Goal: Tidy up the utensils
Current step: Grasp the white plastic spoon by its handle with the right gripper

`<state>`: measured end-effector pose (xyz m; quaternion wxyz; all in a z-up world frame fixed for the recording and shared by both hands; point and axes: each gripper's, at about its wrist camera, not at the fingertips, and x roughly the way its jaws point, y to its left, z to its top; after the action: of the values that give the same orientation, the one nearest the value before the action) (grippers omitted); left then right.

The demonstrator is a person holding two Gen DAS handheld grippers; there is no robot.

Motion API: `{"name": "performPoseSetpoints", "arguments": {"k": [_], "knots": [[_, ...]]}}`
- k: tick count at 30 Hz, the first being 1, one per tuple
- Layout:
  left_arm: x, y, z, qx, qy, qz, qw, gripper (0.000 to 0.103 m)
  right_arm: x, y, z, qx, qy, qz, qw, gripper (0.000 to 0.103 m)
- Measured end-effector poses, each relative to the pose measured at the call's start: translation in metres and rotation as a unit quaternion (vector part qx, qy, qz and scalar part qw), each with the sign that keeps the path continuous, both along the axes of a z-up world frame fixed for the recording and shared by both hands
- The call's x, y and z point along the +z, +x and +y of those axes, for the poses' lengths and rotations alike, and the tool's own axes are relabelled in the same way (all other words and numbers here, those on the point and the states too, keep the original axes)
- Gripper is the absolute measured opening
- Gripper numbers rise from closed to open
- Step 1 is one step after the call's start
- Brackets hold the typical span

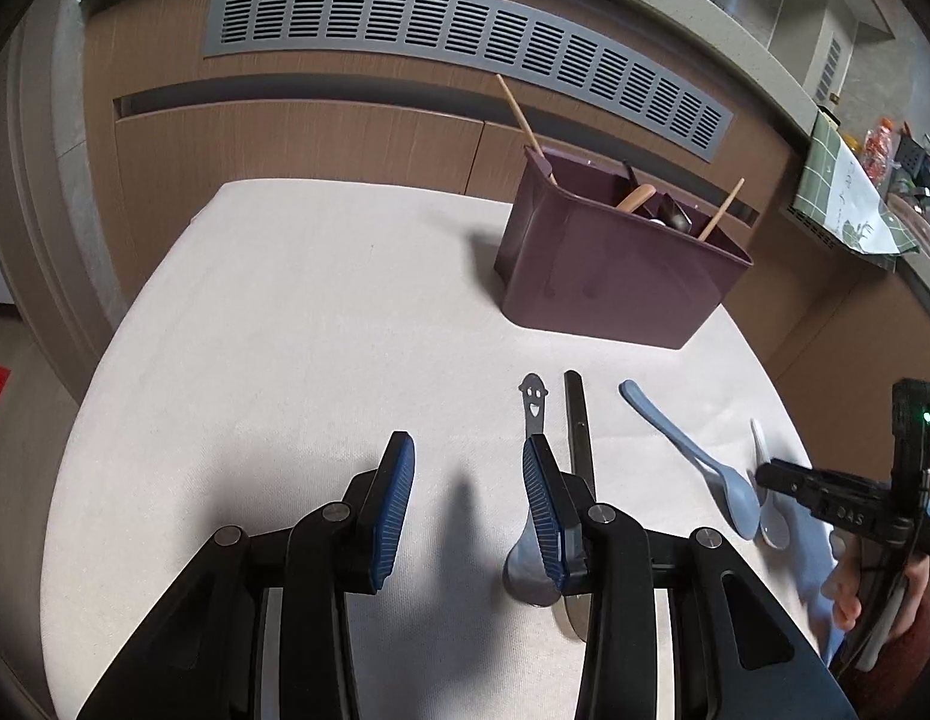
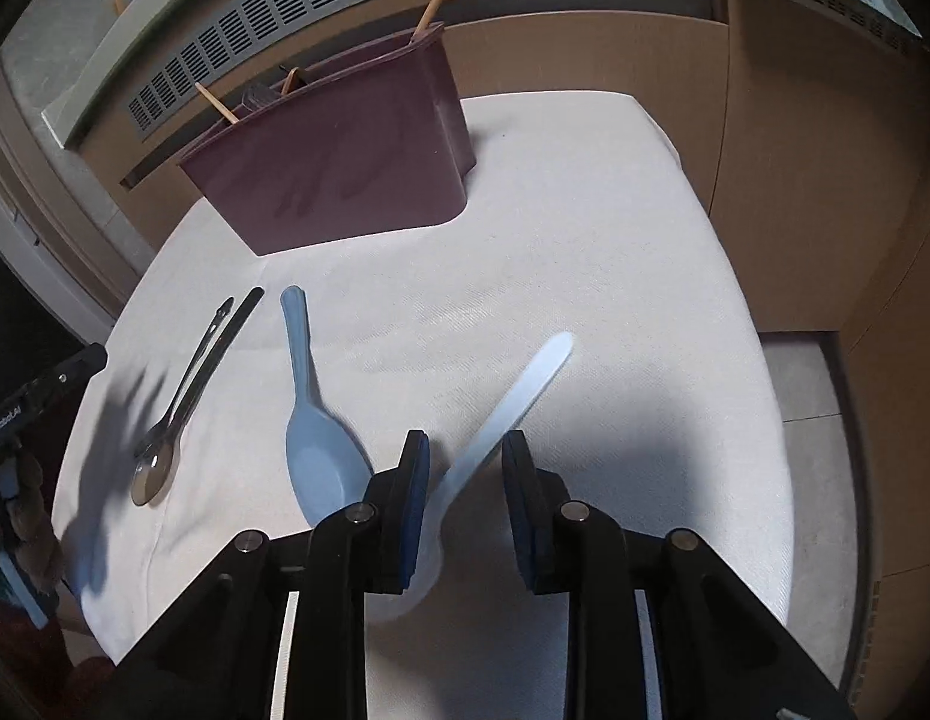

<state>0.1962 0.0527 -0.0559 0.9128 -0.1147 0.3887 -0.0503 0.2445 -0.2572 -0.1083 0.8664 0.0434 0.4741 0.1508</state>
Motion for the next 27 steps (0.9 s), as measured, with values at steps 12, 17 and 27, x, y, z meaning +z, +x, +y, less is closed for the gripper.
{"name": "performPoseSetpoints", "arguments": {"k": [12,17,27], "knots": [[0.004,-0.003,0.011,0.013,-0.004,-0.003,0.9999,0.039,0.000,0.024,0.053,0.052,-0.101,-0.024,0.993,0.015],[0.007,-0.005,0.020,0.025,-0.014,-0.006,0.9996,0.039,0.004,0.013,0.040,0.039,-0.078,-0.047,0.995,0.008],[-0.008,-0.009,-0.071,-0.149,0.025,0.019,0.9884,0.038,0.047,-0.042,0.036,0.056,-0.021,-0.129,0.990,0.008]]}}
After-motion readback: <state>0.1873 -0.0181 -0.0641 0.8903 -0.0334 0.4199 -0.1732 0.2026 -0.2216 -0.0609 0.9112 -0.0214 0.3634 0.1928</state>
